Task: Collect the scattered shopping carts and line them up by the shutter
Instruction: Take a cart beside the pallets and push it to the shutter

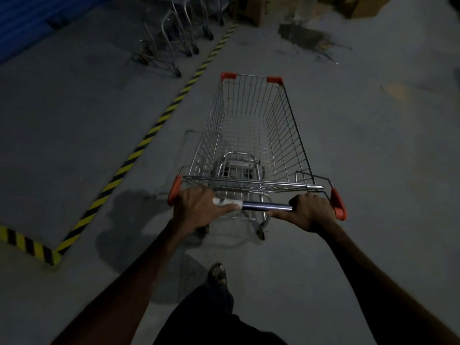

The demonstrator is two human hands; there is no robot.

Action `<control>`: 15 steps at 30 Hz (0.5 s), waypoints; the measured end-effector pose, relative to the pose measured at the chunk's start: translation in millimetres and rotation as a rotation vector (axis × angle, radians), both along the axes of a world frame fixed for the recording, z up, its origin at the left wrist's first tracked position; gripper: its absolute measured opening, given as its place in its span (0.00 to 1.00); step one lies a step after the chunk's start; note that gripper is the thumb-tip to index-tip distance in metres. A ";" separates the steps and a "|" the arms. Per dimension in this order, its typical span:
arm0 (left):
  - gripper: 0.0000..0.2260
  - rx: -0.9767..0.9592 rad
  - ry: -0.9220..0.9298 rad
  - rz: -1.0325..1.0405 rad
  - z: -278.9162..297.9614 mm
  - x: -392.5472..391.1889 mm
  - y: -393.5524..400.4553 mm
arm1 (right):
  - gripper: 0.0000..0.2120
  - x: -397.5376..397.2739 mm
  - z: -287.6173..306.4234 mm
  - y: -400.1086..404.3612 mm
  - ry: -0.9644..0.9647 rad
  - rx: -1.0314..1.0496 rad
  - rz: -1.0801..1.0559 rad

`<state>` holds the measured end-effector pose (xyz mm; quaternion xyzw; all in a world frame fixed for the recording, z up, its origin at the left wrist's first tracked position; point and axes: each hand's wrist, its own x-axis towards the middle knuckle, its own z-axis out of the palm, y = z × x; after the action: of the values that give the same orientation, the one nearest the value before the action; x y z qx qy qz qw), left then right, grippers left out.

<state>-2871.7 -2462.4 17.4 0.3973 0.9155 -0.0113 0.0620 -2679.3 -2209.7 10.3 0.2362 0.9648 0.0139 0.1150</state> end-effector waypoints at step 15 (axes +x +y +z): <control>0.43 0.089 -0.042 0.160 -9.6 -240.5 112.1 | 0.49 -272.3 -1.6 135.9 0.015 0.006 0.121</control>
<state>-3112.2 -2350.3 7.8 0.3253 0.9424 0.0428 0.0642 -2951.6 -2073.9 8.7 0.1780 0.9780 0.0220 0.1061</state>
